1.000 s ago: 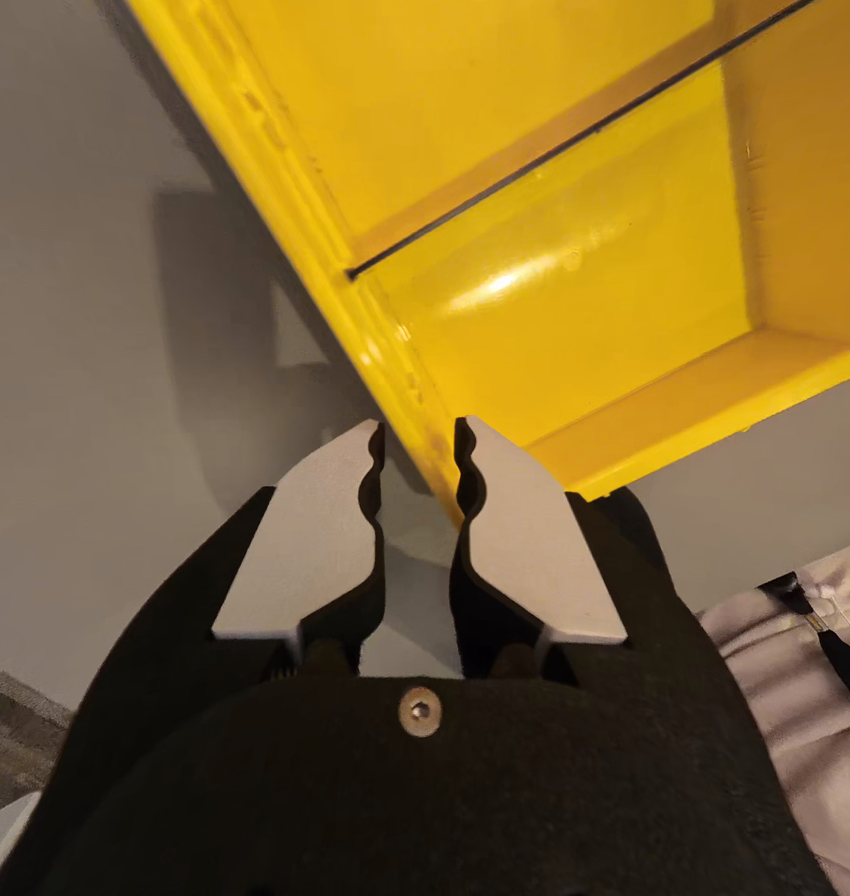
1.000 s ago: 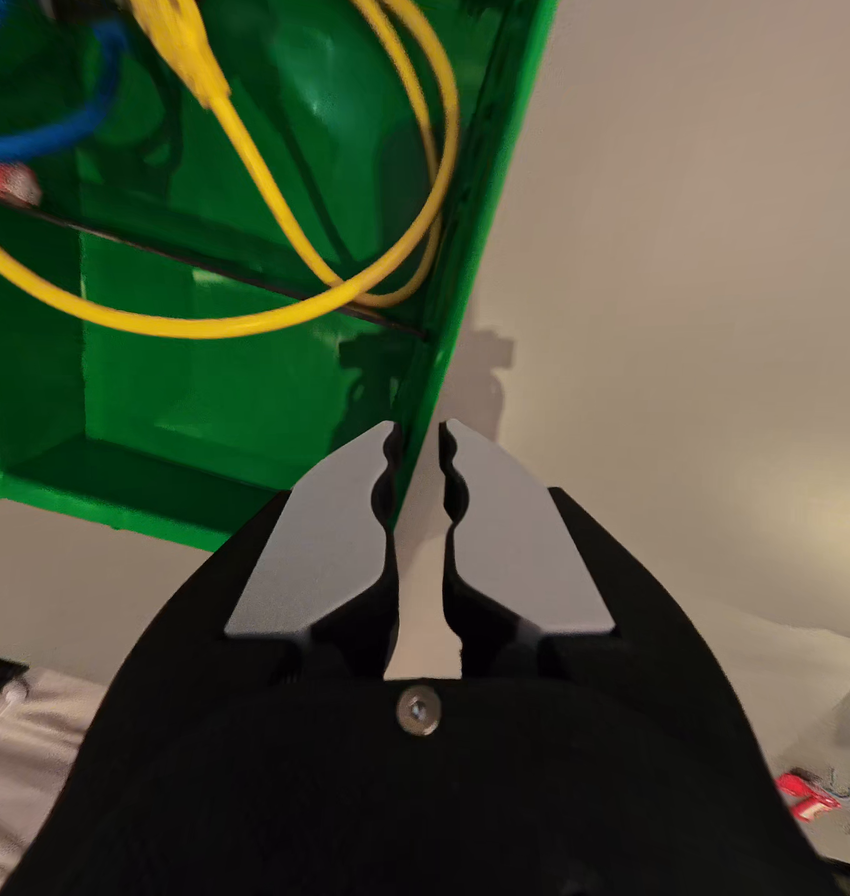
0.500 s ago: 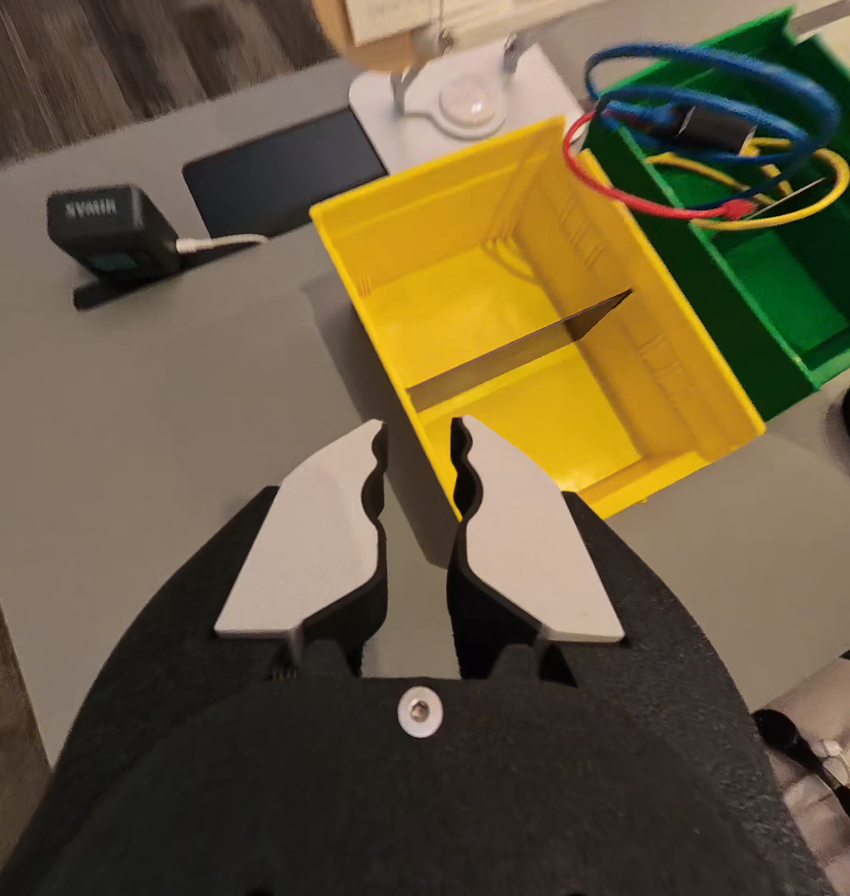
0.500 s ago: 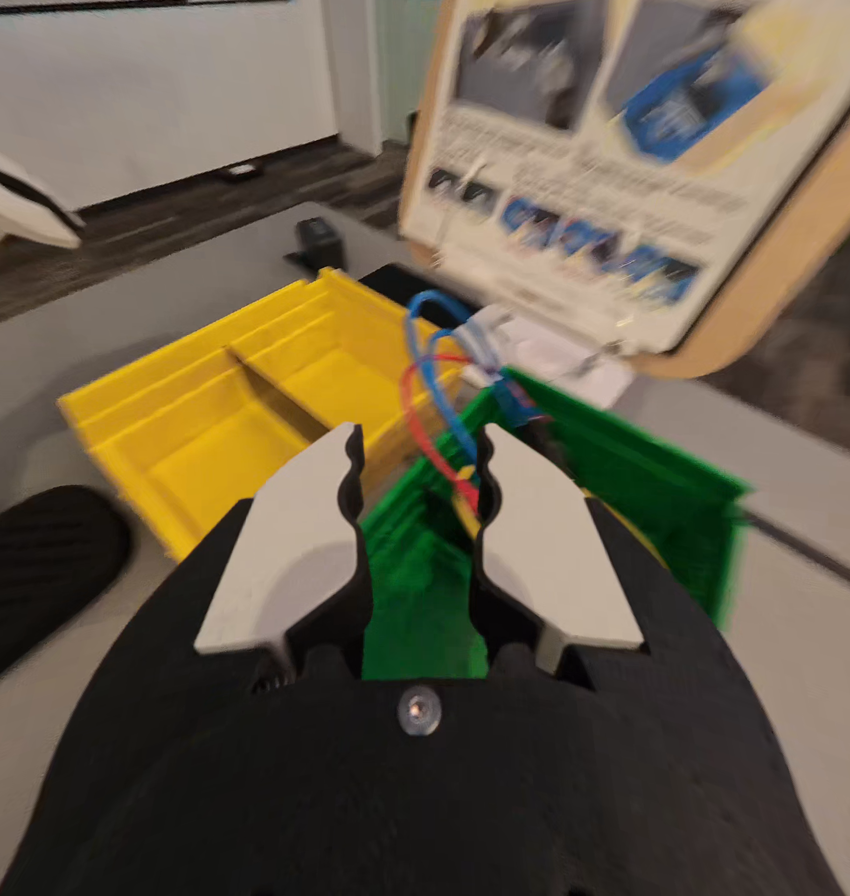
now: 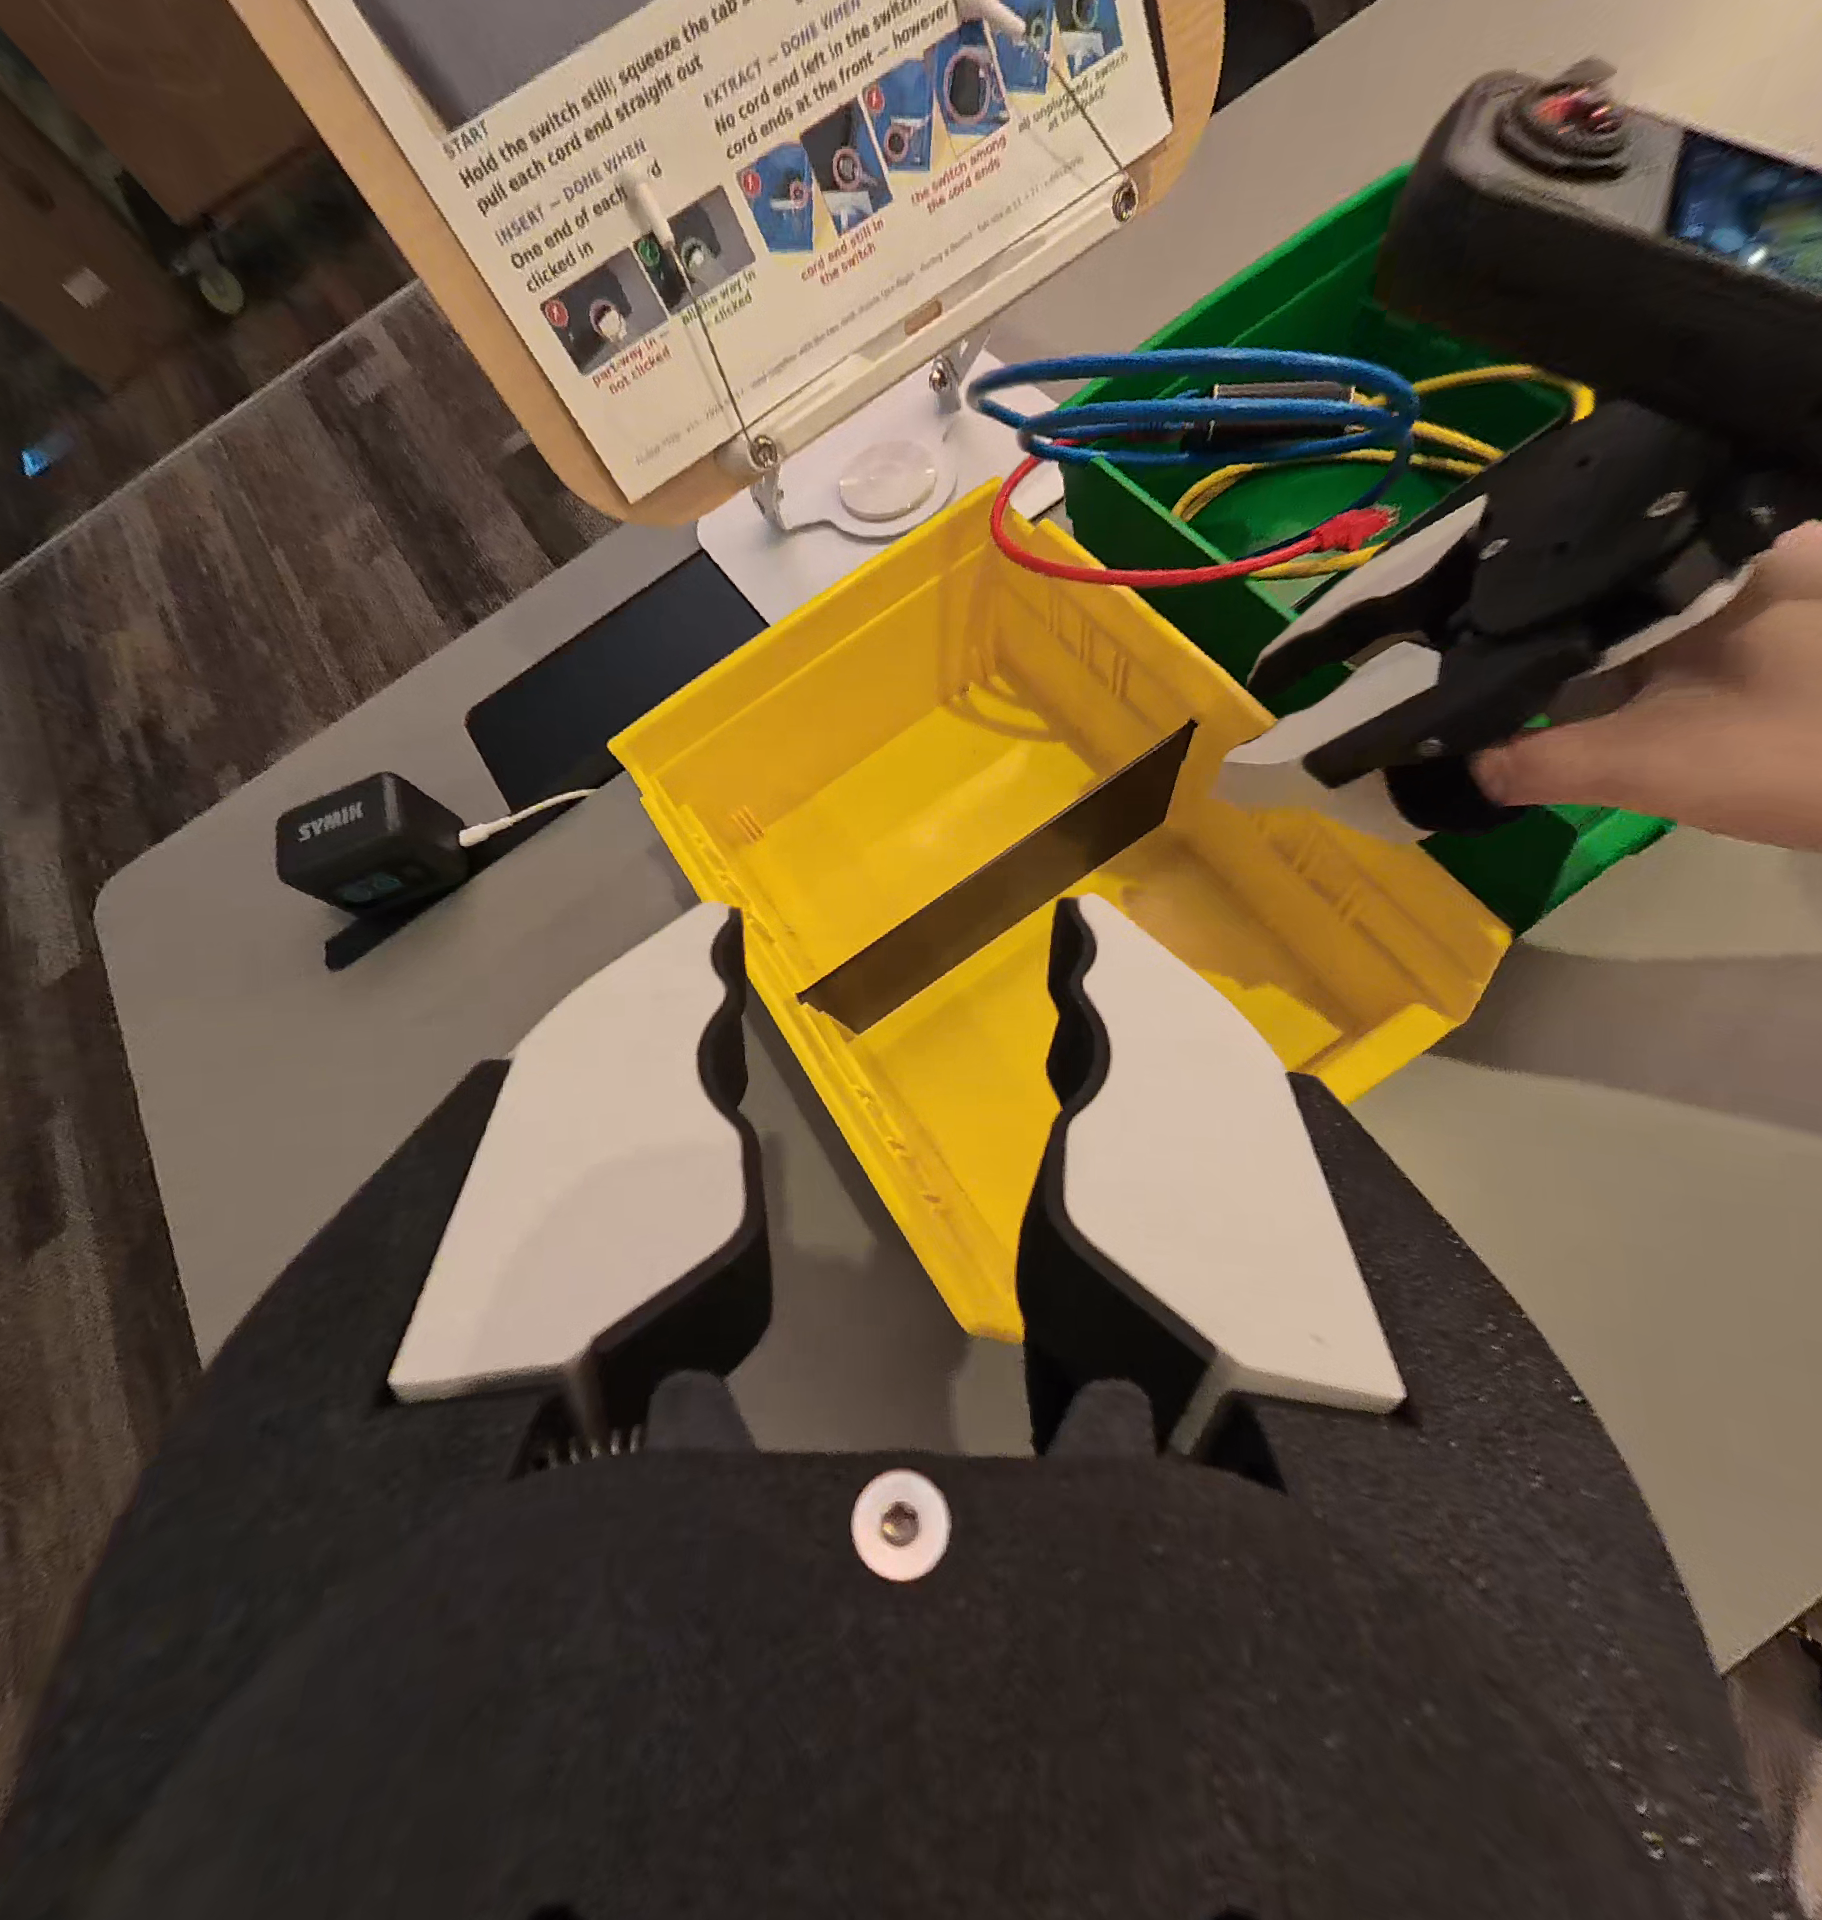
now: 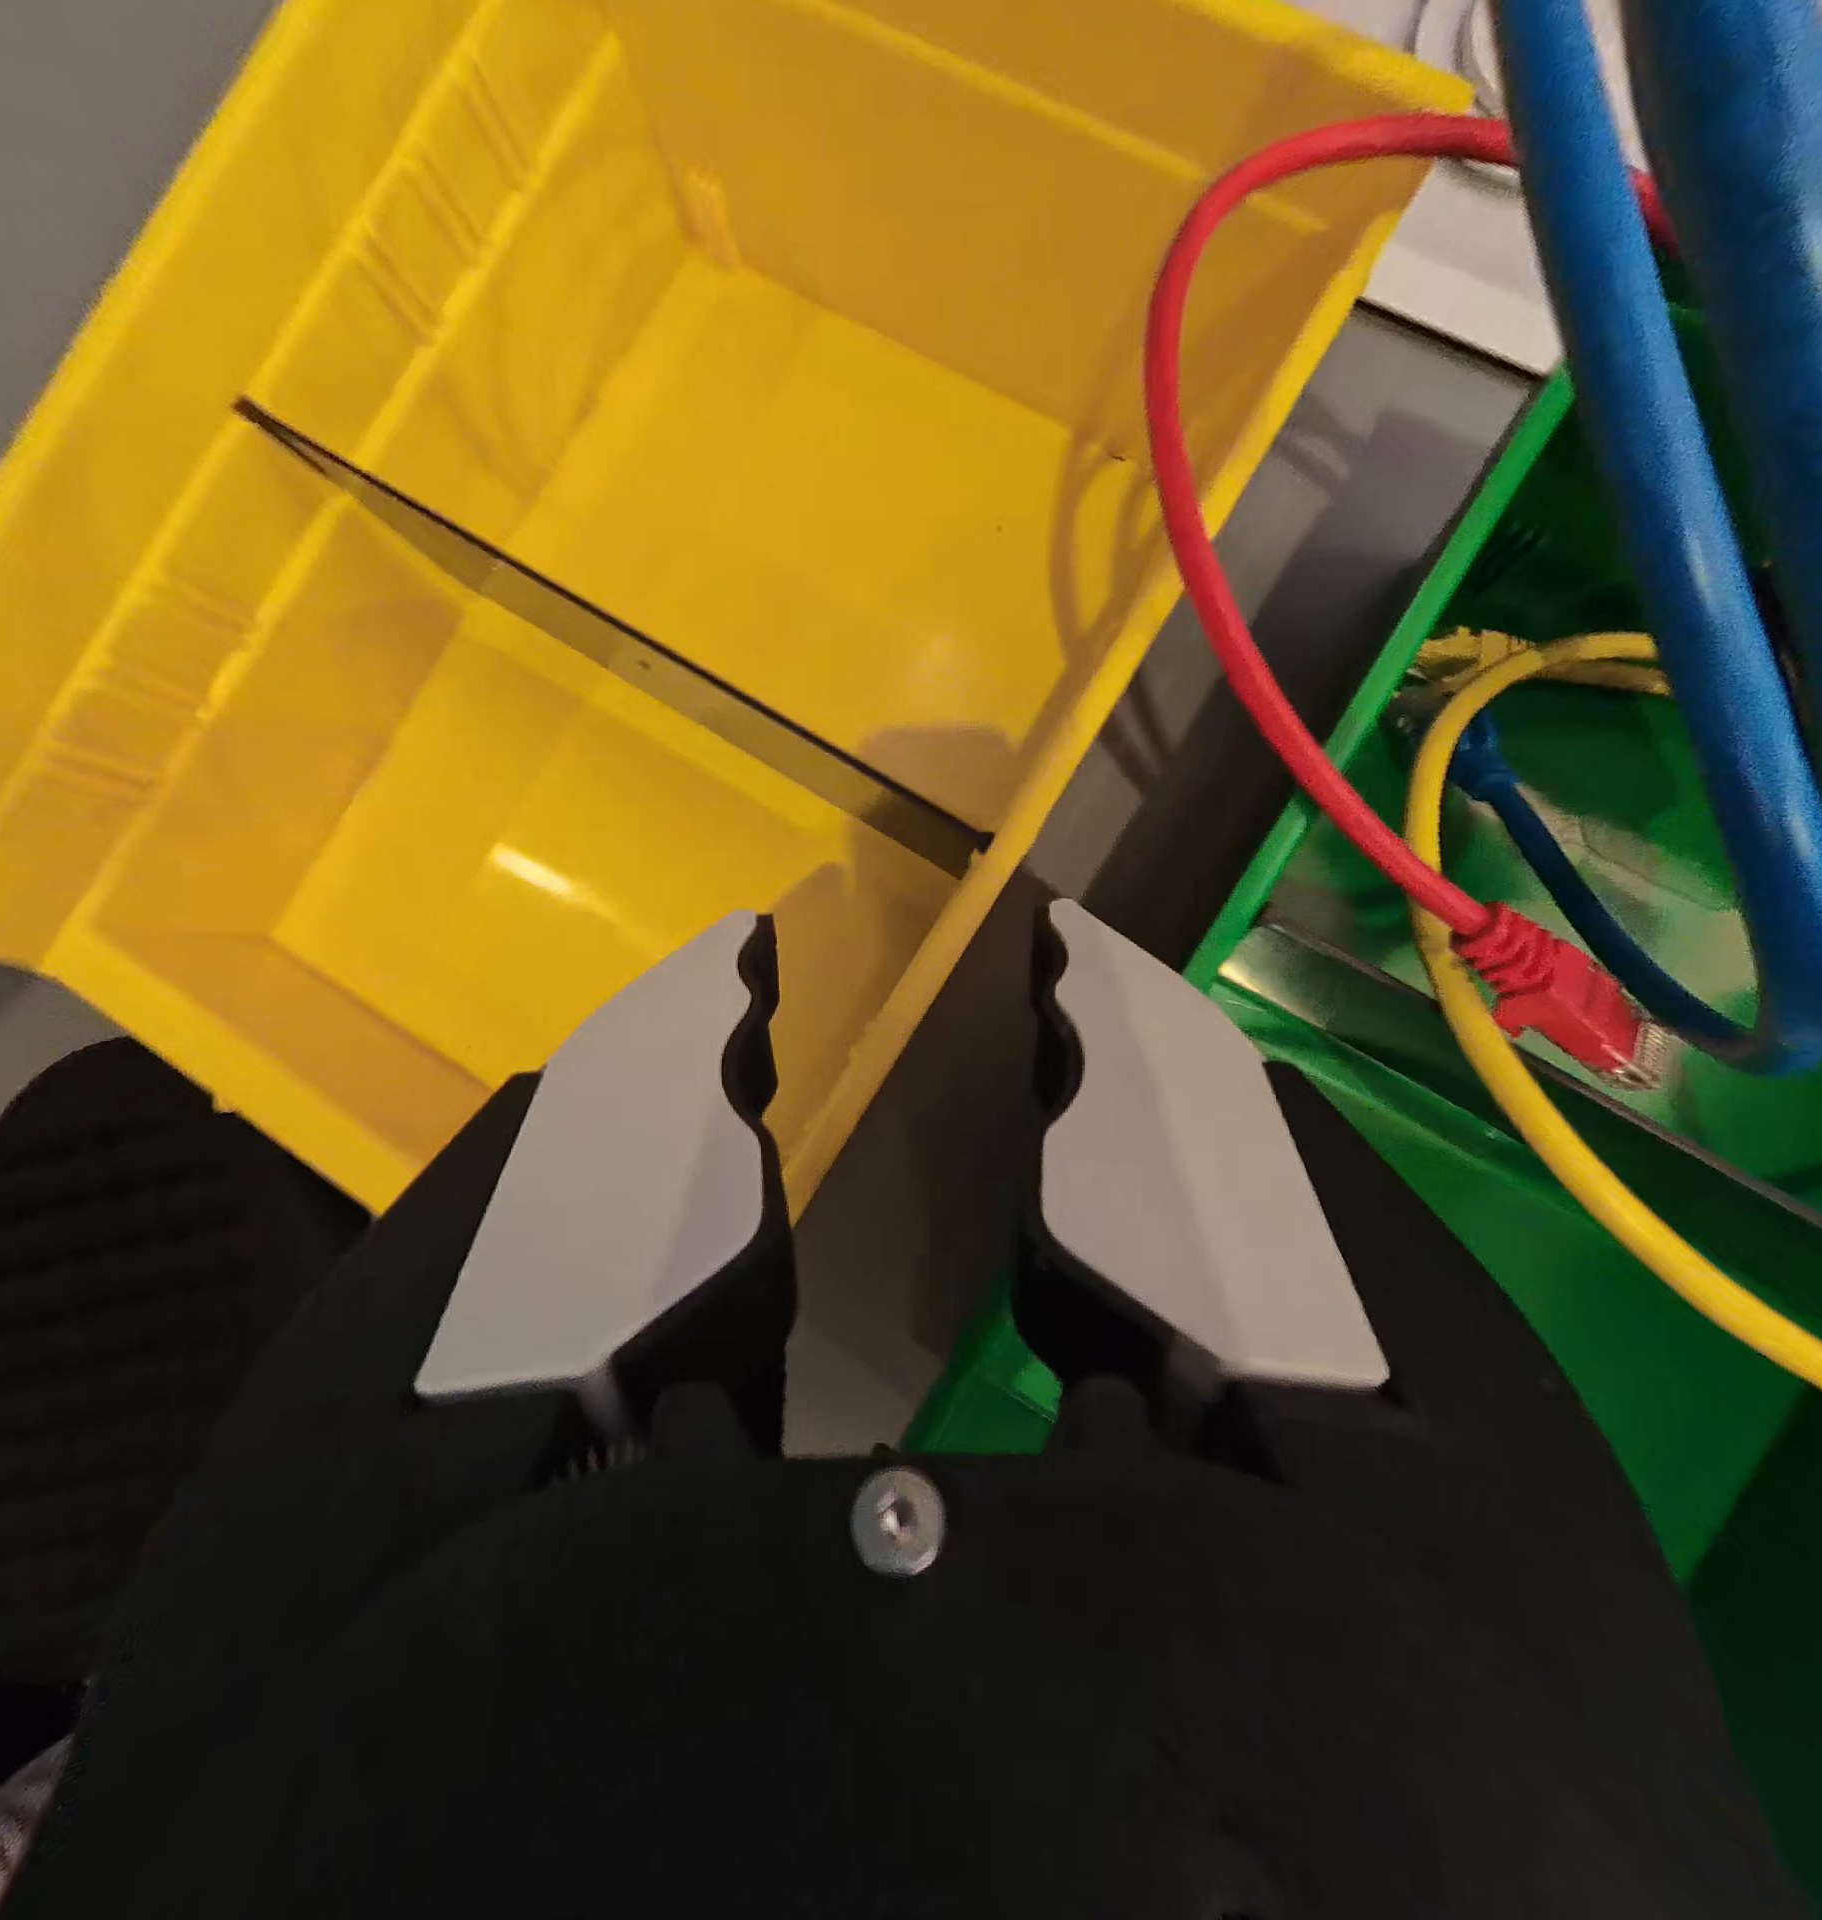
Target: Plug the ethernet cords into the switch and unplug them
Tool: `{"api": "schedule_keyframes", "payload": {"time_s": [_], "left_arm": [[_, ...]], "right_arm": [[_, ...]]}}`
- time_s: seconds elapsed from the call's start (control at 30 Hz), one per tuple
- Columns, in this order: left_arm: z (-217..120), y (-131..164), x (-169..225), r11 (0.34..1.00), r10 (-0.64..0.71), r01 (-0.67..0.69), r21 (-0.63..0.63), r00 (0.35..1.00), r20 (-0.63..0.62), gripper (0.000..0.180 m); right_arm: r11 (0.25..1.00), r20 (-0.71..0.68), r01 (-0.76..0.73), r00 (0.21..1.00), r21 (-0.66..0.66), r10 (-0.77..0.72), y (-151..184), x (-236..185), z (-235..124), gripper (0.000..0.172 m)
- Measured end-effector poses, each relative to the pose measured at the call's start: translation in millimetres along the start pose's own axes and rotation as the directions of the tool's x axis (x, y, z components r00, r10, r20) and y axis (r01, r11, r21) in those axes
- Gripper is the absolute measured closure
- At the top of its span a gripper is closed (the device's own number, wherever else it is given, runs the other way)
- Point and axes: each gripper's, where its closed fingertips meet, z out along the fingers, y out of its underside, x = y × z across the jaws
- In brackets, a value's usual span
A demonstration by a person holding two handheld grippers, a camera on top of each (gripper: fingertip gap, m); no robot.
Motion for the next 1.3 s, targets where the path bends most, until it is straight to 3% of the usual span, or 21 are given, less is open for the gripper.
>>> {"api": "schedule_keyframes", "payload": {"time_s": [0.1,0.23,0.37,0.5,0.67,0.97,1.17,1.23,1.3], "left_arm": [[-2.5,-2.8,-5.8,1.000,-0.011,0.010,0.022,1.000,0.021,0.123],[-4.5,-5.9,-21.9,0.997,-0.060,0.056,0.060,0.996,0.067,0.123],[-2.4,-0.4,-30.8,0.998,-0.061,0.058,0.036,0.993,0.103,0.121],[0.7,-0.1,-26.6,0.998,-0.053,0.051,0.028,0.995,0.080,0.120],[1.1,1.3,-25.7,0.999,-0.050,0.048,0.021,0.996,0.075,0.120],[9.7,-5.1,-25.6,0.999,-0.032,0.031,0.018,0.993,0.113,0.117],[13.7,-8.0,-21.0,1.000,-0.007,0.006,0.009,0.992,0.122,0.117],[13.9,-8.6,-20.0,1.000,-0.001,0.000,0.008,0.992,0.124,0.117],[14.0,-8.6,-18.9,1.000,0.003,-0.004,0.007,0.992,0.123,0.117]], "right_arm": [[0.999,-0.058,-0.028,0.998,-0.021,0.027,-2.7,2.8,5.8,0.124],[0.983,-0.152,0.122,0.978,-0.137,-0.143,0.9,4.0,7.3,0.127],[0.983,-0.202,0.144,0.965,-0.117,-0.165,-15.8,7.4,4.4,0.130],[0.989,-0.150,0.059,0.985,-0.137,-0.080,-24.5,11.4,0.9,0.133],[0.965,-0.029,-0.133,0.991,-0.224,0.130,-21.7,11.5,-10.0,0.133],[0.932,0.004,-0.138,0.989,-0.334,0.148,11.5,-4.9,5.9,0.136],[0.944,-0.022,-0.054,0.999,-0.325,0.050,4.1,-7.8,13.6,0.142],[0.948,-0.007,-0.029,1.000,-0.317,0.028,2.6,-13.7,17.0,0.157],[0.954,0.041,-0.024,0.998,-0.299,0.037,0.2,-26.2,20.9,0.157]]}}
